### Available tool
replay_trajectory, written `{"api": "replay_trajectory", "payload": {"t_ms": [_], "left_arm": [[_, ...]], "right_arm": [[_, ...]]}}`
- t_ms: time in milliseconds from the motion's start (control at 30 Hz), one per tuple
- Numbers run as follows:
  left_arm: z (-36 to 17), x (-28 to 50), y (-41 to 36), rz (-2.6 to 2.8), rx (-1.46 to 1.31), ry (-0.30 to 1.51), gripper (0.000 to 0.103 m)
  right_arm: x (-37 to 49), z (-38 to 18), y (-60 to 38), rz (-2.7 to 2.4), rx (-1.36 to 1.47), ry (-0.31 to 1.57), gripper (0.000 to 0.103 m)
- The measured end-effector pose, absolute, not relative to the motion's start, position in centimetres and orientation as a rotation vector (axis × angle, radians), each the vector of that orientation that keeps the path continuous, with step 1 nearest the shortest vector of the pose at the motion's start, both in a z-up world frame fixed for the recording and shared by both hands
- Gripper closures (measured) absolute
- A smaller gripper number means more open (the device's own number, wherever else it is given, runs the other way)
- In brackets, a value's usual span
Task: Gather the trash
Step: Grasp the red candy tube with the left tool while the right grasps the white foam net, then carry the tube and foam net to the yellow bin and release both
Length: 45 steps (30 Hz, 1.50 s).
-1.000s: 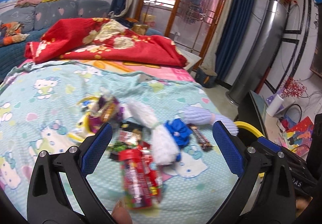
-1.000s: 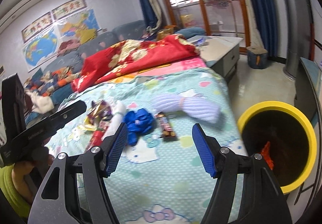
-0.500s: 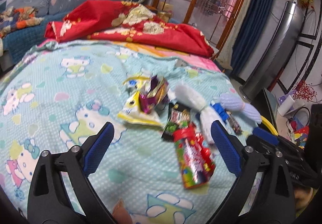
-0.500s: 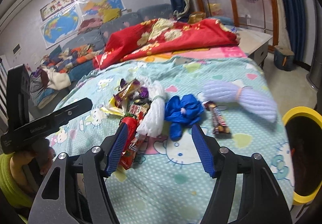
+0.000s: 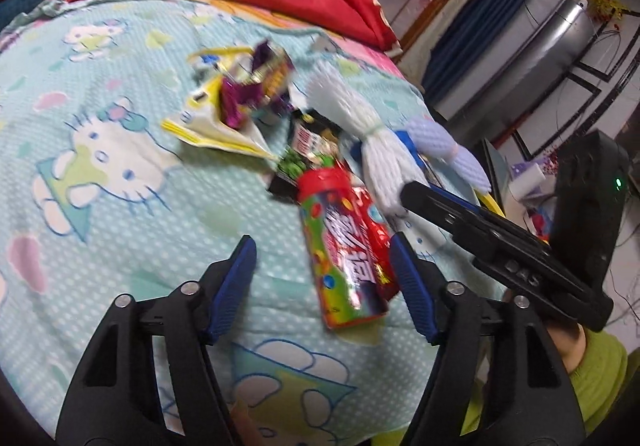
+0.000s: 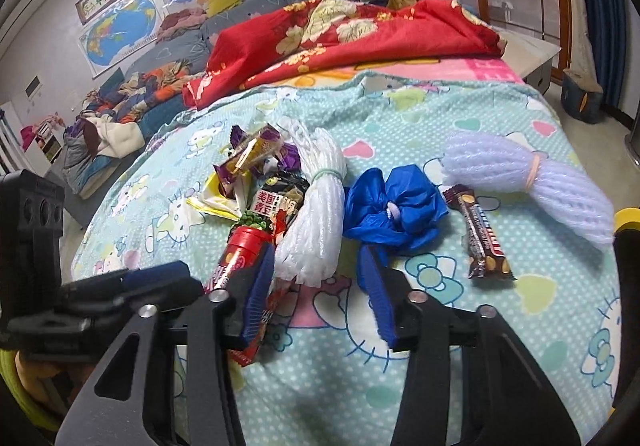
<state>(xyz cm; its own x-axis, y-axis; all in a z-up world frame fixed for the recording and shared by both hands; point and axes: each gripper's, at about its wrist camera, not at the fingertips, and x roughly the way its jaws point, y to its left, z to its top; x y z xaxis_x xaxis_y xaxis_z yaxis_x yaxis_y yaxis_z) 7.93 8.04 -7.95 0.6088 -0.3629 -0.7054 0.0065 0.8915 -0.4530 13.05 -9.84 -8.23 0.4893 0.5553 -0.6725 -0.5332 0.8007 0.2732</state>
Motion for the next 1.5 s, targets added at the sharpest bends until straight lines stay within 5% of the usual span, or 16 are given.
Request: {"api": "replay_trajectory", "payload": {"t_ms": [100,200,267,300,667,1500], "left_arm": [[-8.5,8.2,7.4,-0.23,-0.419,0.92,0.062],[-9.1,8.3,6.8,-0.247,-0.418,0.95,0.062],[-9.3,8.4,6.4,-0.252,-0.402,0.961,0.063],[-9.2,8.3,6.3,-0.254,-0.396,0.958,0.072],[-6.7,7.7,6.8,-0.23,-0.368,0.858,0.078],[-1.1,7.9,1.5,-0.324,-0.263,0.705,0.079]], "right_arm": [[13.3,-8.6,-9.7,0.672,0.037,0.839,0.086],[13.0,-8.4,-9.7,0.677,0.037,0.821,0.092],[12.8,-8.2,-9.8,0.677,0.037,0.807,0.093],[12.7,-8.0,-9.9,0.676,0.038,0.798,0.093],[11.4,-5.9,-11.3,0.663,0.053,0.706,0.094],[10.2,-2.1,-17.4,0.567,0.127,0.574,0.094]]}}
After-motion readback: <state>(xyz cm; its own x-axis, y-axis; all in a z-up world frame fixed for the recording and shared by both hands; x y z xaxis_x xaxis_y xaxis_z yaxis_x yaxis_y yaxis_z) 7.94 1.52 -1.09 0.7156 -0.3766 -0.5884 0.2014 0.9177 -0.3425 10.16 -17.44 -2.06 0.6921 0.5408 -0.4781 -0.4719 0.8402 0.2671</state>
